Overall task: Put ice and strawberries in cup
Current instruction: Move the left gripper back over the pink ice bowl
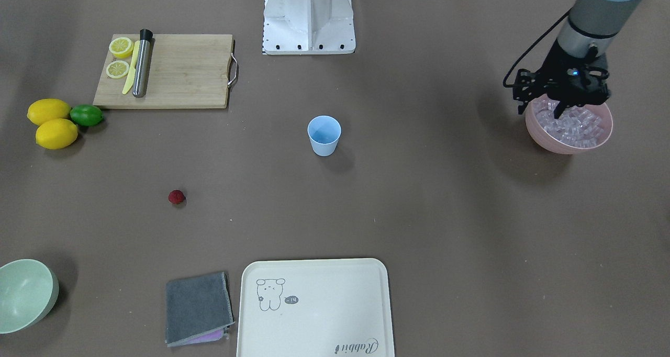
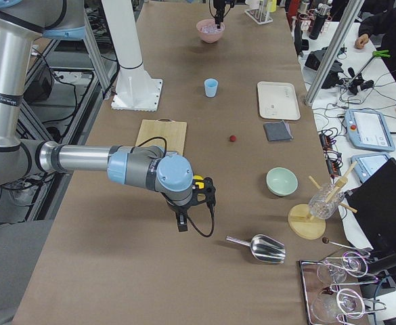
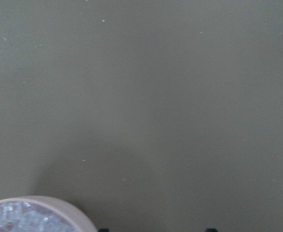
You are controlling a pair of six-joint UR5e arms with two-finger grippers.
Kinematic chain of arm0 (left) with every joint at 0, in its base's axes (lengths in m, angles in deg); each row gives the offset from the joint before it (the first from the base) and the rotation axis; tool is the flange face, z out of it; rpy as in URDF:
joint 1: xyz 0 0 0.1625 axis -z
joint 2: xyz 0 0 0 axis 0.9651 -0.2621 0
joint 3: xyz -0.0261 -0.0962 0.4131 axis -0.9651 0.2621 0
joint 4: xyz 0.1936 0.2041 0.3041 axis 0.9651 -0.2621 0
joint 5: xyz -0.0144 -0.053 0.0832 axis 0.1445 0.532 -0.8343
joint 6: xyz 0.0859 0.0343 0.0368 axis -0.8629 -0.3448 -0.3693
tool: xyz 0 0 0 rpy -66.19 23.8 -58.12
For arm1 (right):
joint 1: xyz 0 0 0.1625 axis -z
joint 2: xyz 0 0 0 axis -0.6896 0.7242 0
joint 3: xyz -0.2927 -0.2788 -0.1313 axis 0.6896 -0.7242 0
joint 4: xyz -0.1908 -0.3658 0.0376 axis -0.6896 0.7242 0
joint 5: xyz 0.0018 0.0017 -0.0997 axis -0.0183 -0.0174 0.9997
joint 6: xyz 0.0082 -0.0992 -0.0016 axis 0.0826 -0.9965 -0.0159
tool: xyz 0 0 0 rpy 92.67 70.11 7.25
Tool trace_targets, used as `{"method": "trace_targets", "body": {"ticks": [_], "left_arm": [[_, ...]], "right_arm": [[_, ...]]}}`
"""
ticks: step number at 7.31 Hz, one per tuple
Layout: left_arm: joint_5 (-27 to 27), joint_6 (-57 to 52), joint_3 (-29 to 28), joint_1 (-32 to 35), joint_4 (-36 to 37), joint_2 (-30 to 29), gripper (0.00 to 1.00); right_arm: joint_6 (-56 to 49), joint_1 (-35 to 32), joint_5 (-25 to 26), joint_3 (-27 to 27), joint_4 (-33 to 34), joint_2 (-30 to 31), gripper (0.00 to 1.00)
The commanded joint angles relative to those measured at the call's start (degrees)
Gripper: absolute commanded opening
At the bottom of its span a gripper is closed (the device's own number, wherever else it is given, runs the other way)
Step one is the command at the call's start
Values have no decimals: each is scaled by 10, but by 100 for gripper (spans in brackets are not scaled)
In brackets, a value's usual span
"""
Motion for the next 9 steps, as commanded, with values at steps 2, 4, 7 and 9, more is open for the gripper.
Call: {"method": "trace_targets", "body": {"ticks": [2,4,7,9], "left_arm": [[3,-139,-1,31,-183,135,70],[22,-317,-6,45,-185,158,69],[49,-402,-44,73,-229,160,69],[55,-402,-111,65,-298,157,71]], "right_arm": [[-4,0,0,0,-17,4,100],[-17,-1,1,1,-21,6,100],[-85,-1,2,2,-22,12,100],[-77,-1,-10,7,-27,12,100]]}}
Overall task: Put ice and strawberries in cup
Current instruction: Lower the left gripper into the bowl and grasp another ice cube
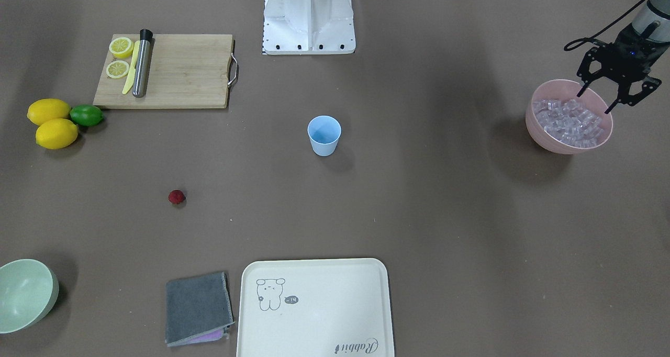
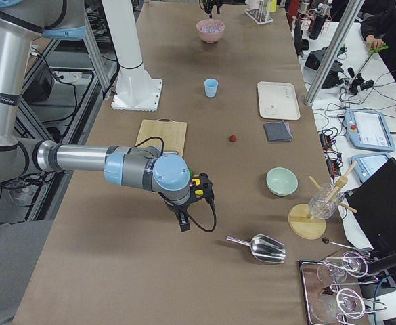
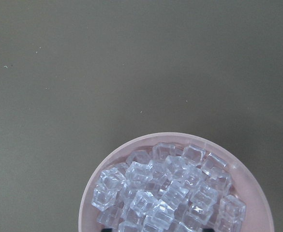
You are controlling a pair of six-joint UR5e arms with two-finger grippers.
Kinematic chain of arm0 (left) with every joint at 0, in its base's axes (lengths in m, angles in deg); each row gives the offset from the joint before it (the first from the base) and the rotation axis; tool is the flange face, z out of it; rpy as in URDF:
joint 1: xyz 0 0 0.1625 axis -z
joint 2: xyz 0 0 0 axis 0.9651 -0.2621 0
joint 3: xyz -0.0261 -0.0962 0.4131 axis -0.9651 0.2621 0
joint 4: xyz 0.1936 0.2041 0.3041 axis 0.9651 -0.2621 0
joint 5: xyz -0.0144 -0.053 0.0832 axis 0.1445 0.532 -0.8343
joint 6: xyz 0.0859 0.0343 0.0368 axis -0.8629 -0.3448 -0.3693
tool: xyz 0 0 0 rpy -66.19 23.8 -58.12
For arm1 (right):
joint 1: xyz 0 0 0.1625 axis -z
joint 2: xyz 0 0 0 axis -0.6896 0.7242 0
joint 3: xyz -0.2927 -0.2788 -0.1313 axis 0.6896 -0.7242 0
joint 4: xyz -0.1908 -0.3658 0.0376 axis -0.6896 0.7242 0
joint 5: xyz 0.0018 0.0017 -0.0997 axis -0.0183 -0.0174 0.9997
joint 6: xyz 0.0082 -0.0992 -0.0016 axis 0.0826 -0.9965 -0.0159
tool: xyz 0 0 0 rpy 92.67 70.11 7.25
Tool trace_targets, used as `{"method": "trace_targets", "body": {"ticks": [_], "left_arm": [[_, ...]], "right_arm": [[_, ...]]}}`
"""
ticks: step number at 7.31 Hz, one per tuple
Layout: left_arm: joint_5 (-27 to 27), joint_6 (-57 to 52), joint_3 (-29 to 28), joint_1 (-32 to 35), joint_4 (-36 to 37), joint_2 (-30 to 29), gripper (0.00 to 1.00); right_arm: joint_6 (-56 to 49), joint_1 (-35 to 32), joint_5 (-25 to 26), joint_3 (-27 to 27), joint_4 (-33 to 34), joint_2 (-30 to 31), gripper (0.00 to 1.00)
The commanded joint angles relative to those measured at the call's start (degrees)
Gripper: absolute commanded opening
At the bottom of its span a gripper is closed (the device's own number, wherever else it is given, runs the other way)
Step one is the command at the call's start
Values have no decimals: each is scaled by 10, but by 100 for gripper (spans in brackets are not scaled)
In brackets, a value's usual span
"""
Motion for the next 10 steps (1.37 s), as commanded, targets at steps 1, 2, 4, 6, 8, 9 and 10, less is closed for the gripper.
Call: {"method": "trace_targets", "body": {"ticks": [1,2,4,6,8,9,10], "left_arm": [[3,-11,-58,-6,-59,0,71],[3,-10,-59,-26,-61,3,72],[3,-7,-58,-60,-63,7,75],[3,-7,-54,-66,-92,44,78],[3,-6,-60,-69,-103,52,73],[2,-6,-66,-76,-104,51,72],[0,-4,-69,-82,-105,49,72]], "right_arm": [[1,-1,-9,1,-1,7,100],[1,-2,-9,3,-1,17,100],[1,-5,-10,12,-1,38,100],[1,-11,-18,19,1,48,100],[1,-22,-38,30,0,65,100],[1,-25,-38,32,0,68,100],[1,-26,-38,33,0,72,100]]}}
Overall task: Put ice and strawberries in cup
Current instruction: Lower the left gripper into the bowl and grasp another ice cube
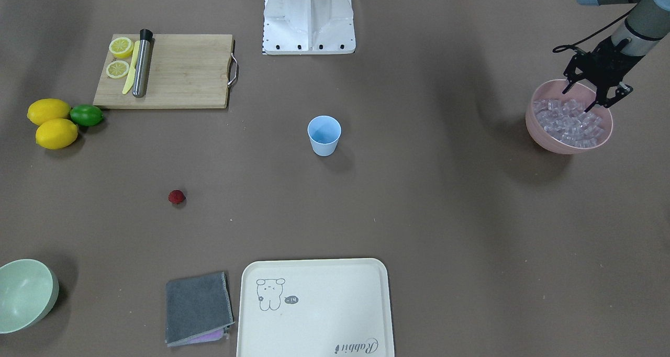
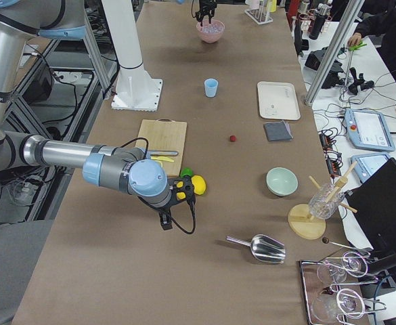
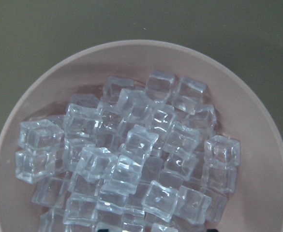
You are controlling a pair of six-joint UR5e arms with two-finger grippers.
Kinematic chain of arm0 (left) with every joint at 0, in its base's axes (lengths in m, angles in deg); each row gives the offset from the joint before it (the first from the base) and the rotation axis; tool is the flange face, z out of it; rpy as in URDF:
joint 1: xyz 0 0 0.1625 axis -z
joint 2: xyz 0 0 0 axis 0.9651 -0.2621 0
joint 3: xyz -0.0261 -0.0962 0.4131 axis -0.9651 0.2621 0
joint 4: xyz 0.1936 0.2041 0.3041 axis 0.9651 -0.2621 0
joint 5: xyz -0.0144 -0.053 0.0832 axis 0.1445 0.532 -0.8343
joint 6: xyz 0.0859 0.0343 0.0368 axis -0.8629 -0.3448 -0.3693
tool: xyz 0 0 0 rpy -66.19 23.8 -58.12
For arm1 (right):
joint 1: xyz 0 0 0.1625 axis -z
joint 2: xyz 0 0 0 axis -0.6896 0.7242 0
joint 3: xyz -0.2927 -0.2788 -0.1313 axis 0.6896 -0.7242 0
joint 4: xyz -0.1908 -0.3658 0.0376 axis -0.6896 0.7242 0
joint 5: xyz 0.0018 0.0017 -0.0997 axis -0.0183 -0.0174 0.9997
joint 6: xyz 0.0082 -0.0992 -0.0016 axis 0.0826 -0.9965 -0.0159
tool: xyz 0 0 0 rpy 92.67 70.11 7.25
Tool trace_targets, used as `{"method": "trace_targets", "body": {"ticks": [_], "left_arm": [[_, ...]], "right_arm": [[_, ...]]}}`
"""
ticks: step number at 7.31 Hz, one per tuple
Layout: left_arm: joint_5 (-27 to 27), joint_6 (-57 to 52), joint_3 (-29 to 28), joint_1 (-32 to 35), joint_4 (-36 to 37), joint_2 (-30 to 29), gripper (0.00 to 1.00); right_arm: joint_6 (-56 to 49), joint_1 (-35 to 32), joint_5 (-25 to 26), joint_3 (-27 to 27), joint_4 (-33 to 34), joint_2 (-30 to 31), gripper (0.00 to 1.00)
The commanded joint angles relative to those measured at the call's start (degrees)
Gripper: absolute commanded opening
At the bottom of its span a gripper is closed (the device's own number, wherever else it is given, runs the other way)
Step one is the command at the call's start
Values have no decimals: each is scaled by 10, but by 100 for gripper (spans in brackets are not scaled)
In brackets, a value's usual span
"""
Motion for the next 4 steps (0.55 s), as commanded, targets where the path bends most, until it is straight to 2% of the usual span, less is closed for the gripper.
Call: {"method": "trace_targets", "body": {"ticks": [1,3,4], "left_arm": [[-3,6,-10,-13,-3,-2,72],[-4,7,-14,-19,-2,-5,72],[-5,7,-18,-19,-2,-8,69]], "right_arm": [[1,-4,-1,5,0,6,100],[0,-11,-1,6,0,8,100],[0,-17,-1,7,0,8,100]]}}
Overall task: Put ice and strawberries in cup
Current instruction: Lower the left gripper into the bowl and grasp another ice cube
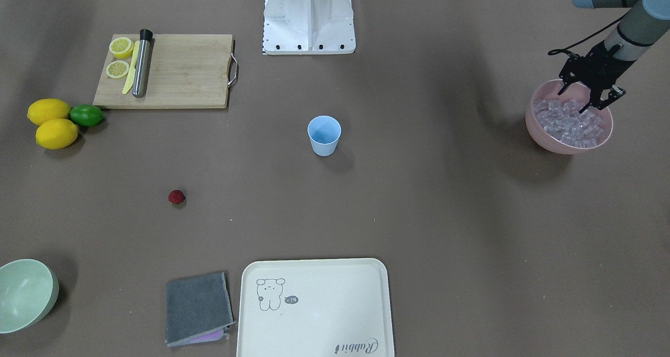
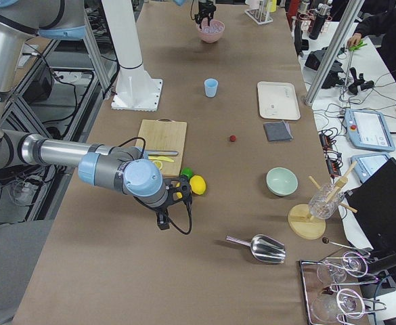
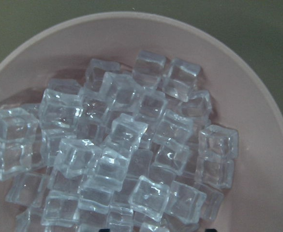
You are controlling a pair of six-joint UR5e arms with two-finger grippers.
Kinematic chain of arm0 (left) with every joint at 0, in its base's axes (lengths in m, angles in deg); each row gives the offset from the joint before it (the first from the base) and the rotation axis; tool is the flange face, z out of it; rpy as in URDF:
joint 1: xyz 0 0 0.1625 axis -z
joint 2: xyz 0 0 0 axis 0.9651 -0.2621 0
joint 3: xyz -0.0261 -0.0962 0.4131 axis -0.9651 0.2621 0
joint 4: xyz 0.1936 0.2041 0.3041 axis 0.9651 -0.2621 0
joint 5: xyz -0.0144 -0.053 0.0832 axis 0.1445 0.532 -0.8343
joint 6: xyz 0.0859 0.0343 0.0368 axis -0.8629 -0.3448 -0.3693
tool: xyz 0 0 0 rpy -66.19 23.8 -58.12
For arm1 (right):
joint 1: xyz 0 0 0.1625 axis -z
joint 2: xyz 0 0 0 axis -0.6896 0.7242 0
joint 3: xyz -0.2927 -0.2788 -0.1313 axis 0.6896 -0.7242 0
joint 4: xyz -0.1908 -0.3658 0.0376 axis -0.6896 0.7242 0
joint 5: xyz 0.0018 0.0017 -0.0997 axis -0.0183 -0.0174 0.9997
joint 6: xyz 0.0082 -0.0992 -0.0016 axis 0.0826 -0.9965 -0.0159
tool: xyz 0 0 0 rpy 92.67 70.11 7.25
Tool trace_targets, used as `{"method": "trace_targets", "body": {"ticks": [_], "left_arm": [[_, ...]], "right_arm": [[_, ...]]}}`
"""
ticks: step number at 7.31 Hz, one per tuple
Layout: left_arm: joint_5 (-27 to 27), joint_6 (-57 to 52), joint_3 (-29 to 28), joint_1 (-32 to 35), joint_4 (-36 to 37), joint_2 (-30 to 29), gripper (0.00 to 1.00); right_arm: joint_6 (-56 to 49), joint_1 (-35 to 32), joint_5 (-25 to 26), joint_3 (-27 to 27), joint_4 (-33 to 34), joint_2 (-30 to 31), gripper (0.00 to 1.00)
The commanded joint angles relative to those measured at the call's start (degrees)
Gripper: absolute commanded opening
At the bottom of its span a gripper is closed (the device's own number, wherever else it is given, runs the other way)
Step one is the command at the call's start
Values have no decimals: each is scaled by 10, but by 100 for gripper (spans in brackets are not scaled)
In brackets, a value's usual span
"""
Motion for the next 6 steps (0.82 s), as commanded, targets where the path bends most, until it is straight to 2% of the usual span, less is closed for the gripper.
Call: {"method": "trace_targets", "body": {"ticks": [1,3,4,5,6], "left_arm": [[-1,0,-7,-1,-1,-3,66],[-1,0,-8,-1,-1,-2,66],[-2,0,-8,-1,-1,-2,55],[-2,1,-8,-1,-1,-1,35],[-2,1,-7,-1,-1,1,10]], "right_arm": [[0,-10,-1,6,3,1,100],[0,-12,-2,9,4,2,100],[0,-12,-2,9,4,3,100],[0,-13,-2,10,4,3,100],[0,-14,-2,11,4,3,100]]}}
